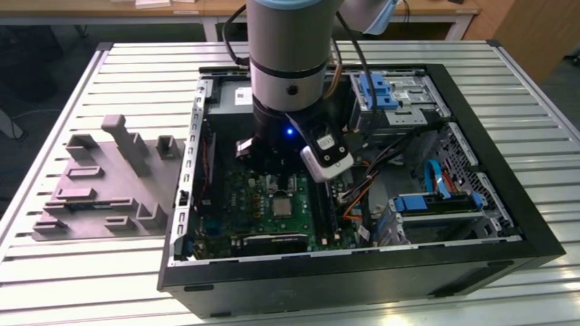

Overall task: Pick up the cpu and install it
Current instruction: 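Close the cpu cover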

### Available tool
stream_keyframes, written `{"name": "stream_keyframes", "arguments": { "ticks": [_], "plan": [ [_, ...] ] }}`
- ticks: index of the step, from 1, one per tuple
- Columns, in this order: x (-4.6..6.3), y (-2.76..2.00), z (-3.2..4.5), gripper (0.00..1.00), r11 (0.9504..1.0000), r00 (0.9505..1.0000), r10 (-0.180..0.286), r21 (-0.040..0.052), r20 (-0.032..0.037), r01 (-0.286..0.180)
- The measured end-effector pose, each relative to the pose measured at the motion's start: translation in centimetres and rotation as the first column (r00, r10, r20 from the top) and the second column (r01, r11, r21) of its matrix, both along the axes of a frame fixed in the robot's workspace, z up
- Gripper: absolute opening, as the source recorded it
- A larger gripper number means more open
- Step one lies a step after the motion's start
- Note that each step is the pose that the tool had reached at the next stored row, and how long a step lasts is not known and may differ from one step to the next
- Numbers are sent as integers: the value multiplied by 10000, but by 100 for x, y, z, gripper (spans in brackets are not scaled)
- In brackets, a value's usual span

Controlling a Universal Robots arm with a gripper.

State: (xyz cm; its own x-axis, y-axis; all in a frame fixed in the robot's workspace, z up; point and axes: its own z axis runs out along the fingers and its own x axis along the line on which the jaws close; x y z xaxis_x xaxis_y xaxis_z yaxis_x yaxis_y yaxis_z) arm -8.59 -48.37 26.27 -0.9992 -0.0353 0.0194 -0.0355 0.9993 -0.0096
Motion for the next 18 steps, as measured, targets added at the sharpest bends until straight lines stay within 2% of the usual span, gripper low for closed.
{"name": "stream_keyframes", "arguments": {
  "ticks": [3, 6, 18],
  "plan": [
    [0, 0, 0, 11, 9987, 9987, 518, 0, 0, -518],
    [0, 0, 0, 11, 9947, 9947, 1031, 0, 0, -1031],
    [24, 0, -1, 11, 9939, 9939, 1104, 0, 0, -1104]
  ]
}}
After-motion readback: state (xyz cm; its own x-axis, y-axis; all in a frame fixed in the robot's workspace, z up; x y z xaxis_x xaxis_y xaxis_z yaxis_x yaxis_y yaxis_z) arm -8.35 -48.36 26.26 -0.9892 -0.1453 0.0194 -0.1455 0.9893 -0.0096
